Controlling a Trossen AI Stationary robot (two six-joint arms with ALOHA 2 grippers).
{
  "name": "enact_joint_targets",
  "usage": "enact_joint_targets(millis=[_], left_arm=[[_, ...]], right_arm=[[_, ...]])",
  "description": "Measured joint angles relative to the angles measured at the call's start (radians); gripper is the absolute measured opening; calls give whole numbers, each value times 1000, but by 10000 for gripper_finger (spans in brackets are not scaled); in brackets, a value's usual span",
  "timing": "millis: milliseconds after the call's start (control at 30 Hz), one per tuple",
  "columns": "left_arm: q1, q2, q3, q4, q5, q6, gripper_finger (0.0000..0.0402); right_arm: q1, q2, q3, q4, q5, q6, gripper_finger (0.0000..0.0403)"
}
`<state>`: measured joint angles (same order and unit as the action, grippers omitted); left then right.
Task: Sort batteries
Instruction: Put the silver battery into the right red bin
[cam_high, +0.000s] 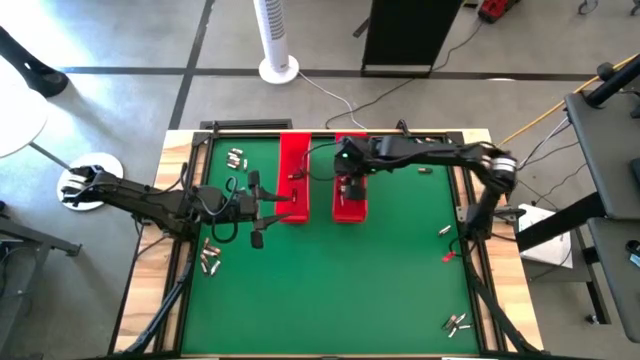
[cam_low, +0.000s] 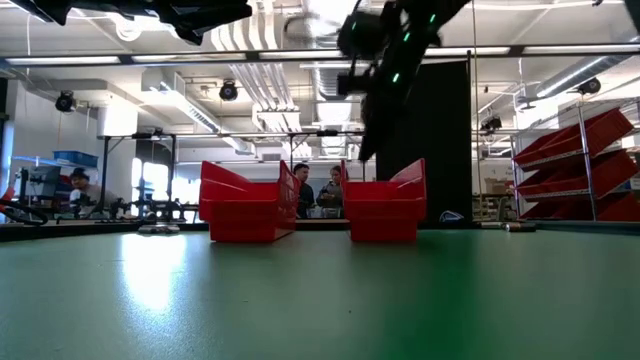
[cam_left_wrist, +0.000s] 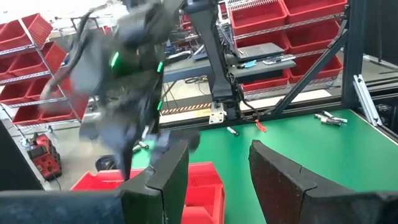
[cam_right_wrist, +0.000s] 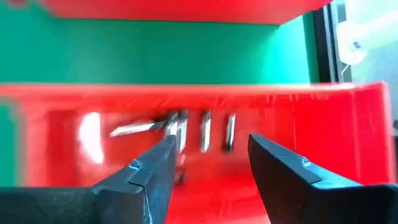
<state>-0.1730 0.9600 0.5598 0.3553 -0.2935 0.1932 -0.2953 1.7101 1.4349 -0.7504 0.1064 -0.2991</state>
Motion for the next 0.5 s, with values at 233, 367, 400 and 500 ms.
enact_joint_targets(millis=[233, 367, 400, 500], left_arm=[[0, 2, 0, 0, -1, 5, 149], [0, 3, 0, 0, -2, 5, 149], [0, 3, 0, 0, -2, 5, 149], [0, 3, 0, 1, -2, 4, 149]], right_arm=[[106, -209, -61, -251, -2, 183, 195], [159, -325, -199, -331, -1, 393, 200], [173, -353, -243, -338, -1, 444, 203], [221, -433, -389, -344, -9, 553, 214]])
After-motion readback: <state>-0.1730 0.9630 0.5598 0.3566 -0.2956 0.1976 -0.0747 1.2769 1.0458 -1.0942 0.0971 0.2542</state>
